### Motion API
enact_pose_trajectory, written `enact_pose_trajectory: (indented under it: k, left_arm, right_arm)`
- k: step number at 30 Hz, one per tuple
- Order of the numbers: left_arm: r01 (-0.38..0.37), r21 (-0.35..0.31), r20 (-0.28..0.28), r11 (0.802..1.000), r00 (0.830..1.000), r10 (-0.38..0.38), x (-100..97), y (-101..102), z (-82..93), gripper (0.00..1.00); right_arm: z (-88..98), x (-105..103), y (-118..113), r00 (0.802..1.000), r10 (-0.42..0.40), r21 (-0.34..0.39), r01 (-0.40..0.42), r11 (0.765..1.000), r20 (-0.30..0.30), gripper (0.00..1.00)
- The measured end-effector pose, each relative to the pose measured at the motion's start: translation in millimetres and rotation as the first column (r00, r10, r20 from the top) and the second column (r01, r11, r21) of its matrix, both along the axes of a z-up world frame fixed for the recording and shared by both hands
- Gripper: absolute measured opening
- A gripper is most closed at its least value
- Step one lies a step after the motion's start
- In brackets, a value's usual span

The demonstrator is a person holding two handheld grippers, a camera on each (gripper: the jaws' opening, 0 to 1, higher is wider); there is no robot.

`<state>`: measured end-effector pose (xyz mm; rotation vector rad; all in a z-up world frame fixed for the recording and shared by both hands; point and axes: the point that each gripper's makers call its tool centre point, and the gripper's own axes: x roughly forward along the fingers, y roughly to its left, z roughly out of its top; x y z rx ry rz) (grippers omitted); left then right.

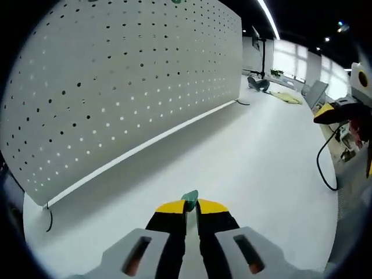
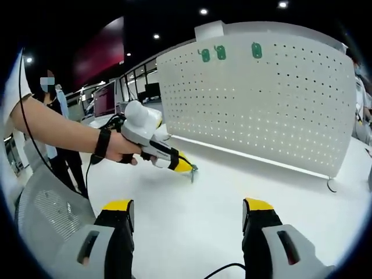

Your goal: Insert the hook assembly into the mounting plate slot until the hook locks in place.

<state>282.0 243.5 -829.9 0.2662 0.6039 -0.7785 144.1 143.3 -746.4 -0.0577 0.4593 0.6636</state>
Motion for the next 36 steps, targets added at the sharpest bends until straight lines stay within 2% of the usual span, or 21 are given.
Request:
enact_pose_trajectory:
  k: [17,26,31,32,36]
  left_arm:
    - [0.008,0.017,-0.013,1.000,1.000,-0.008,-5.5,2,-0.6,0.02]
    - [-0.031,-0.033,-0.061,0.999,0.998,0.029,-12.0,5,4.7,0.01]
    - [-0.035,-0.046,-0.069,0.998,0.997,0.031,-17.2,5,9.4,0.01]
    - [-0.046,-0.060,-0.088,0.997,0.995,0.041,-19.0,4,10.3,0.01]
    - [-0.054,-0.061,-0.086,0.997,0.995,0.048,-20.6,7,13.1,0.01]
  right_arm:
    - [1.1,-1,2,1.000,0.010,-0.003,-0.010,1.000,0.003,0.77]
    - [1.8,-2,2,1.000,0.015,-0.002,-0.015,1.000,0.006,0.77]
    - [4.7,-2,7,0.999,0.029,0.001,-0.029,1.000,0.015,0.76]
    - [4.9,-2,7,0.999,0.031,0.001,-0.031,1.000,0.015,0.76]
    - [7.3,-2,8,0.999,0.037,0.001,-0.037,0.999,0.019,0.76]
